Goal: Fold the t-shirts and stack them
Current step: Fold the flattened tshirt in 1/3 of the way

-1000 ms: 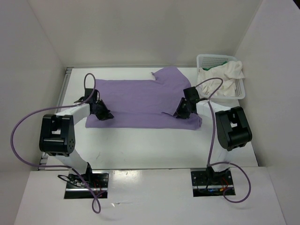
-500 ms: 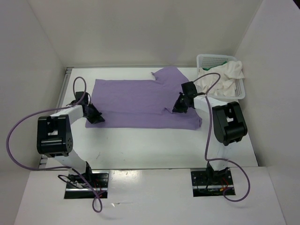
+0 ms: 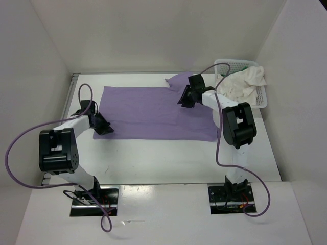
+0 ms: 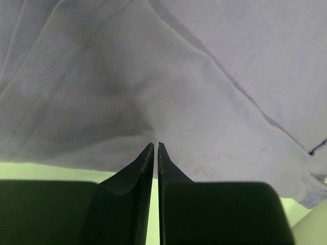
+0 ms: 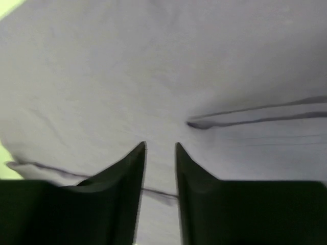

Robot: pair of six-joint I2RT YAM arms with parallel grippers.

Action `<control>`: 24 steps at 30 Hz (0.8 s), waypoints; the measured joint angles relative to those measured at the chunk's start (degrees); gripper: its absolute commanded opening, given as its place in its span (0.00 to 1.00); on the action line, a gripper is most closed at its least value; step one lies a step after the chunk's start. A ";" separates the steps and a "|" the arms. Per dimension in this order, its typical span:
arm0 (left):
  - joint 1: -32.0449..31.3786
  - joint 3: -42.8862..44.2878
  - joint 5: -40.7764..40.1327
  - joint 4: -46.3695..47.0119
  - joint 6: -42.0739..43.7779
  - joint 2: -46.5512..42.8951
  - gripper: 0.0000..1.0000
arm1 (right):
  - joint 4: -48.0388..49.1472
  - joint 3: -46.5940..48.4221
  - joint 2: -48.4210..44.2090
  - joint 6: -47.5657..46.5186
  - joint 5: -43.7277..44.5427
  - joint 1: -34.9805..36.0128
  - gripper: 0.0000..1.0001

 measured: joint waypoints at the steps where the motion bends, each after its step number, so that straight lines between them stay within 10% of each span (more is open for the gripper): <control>1: 0.00 0.00 -0.02 -0.04 -0.02 -0.55 0.12 | -0.04 0.39 -0.07 -0.31 0.48 0.66 0.43; 5: -1.14 0.28 -0.74 -0.57 0.00 -3.21 0.12 | -0.11 -1.18 -1.29 -1.27 1.95 2.43 0.39; 9: -5.95 2.51 -2.12 -1.29 0.02 -3.63 0.12 | 0.00 -10.23 -8.39 -1.57 2.84 2.91 0.00; 16: -18.36 6.32 -2.82 -0.37 -0.48 0.46 0.12 | 0.42 -20.50 -14.43 -0.46 2.34 5.79 0.00; 24: -14.29 6.21 -0.52 1.25 -3.69 8.44 0.09 | 0.72 -20.79 -9.66 -0.46 1.97 9.01 0.00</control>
